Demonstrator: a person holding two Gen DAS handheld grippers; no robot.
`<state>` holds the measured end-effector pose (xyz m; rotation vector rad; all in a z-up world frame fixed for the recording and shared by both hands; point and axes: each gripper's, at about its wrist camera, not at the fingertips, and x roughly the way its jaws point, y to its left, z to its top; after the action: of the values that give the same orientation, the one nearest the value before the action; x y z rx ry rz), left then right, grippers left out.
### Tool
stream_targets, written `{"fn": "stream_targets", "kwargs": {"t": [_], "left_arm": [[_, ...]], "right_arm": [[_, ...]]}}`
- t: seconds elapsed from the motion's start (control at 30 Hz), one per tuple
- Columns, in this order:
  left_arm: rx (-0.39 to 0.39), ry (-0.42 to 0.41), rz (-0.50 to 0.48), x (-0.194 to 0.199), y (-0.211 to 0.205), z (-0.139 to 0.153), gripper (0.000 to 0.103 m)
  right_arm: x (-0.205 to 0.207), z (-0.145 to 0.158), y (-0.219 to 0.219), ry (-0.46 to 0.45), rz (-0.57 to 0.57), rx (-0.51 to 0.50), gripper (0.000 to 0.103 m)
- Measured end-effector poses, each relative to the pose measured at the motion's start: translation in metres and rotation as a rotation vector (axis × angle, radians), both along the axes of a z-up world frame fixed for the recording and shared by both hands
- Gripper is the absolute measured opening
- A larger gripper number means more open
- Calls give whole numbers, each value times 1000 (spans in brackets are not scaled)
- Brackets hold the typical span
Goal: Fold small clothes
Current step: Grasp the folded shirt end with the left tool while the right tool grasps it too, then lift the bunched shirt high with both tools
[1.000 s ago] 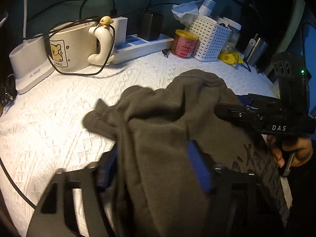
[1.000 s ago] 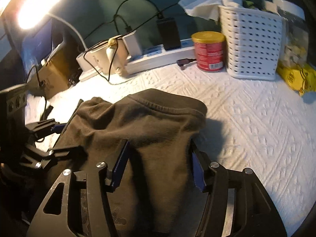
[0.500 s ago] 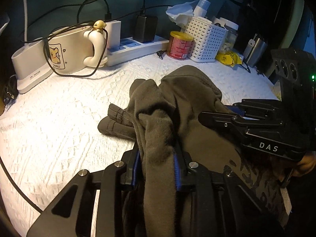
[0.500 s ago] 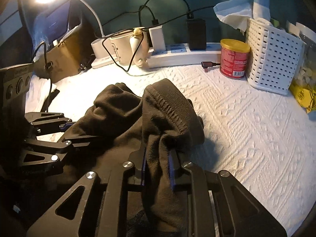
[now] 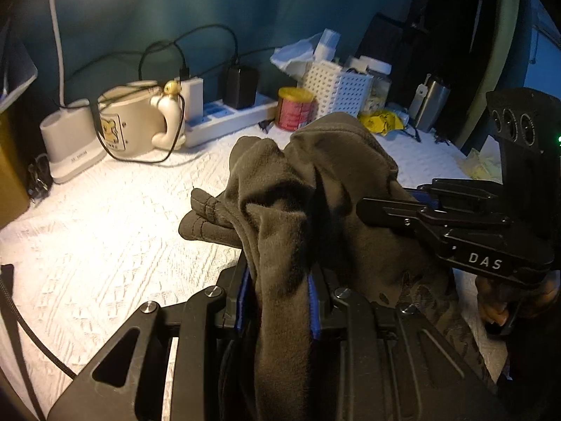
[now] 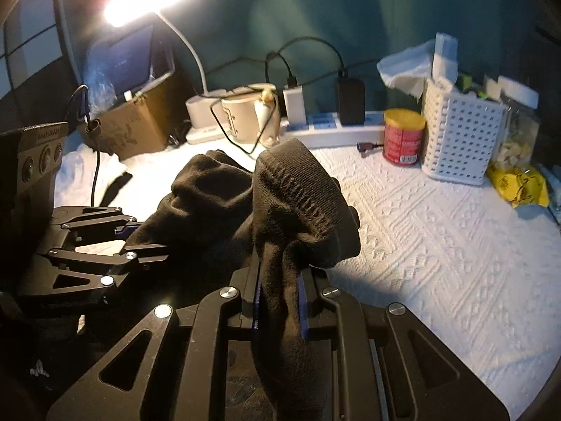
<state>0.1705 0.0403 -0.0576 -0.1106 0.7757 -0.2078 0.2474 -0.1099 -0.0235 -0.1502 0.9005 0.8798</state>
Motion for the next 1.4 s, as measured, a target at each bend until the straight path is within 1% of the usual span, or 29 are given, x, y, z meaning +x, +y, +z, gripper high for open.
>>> {"fn": "stream_targets", "kwargs": {"t": [0.23, 0.43, 0.67, 0.93, 1.13, 1.3, 1.4], "left_arm": [[23, -88, -8, -23, -10, 22, 25], [40, -147, -6, -43, -15, 36, 24], [37, -208, -4, -70, -19, 52, 24], [32, -301, -4, -109, -24, 70, 24], [73, -371, -19, -137, -32, 89, 24], [83, -423, -17, -155, -33, 103, 24], [77, -477, -4, -168, -32, 112, 24]], "right_arm": [[-26, 28, -11, -62, -21, 35, 16], [-46, 50, -21, -113, -32, 58, 16], [-72, 73, -33, -165, -40, 84, 16], [-107, 104, -45, -254, -37, 108, 16], [-135, 128, -52, -320, -31, 138, 16], [-156, 150, -58, -371, -26, 160, 16], [-165, 161, -59, -407, -18, 183, 16]]}}
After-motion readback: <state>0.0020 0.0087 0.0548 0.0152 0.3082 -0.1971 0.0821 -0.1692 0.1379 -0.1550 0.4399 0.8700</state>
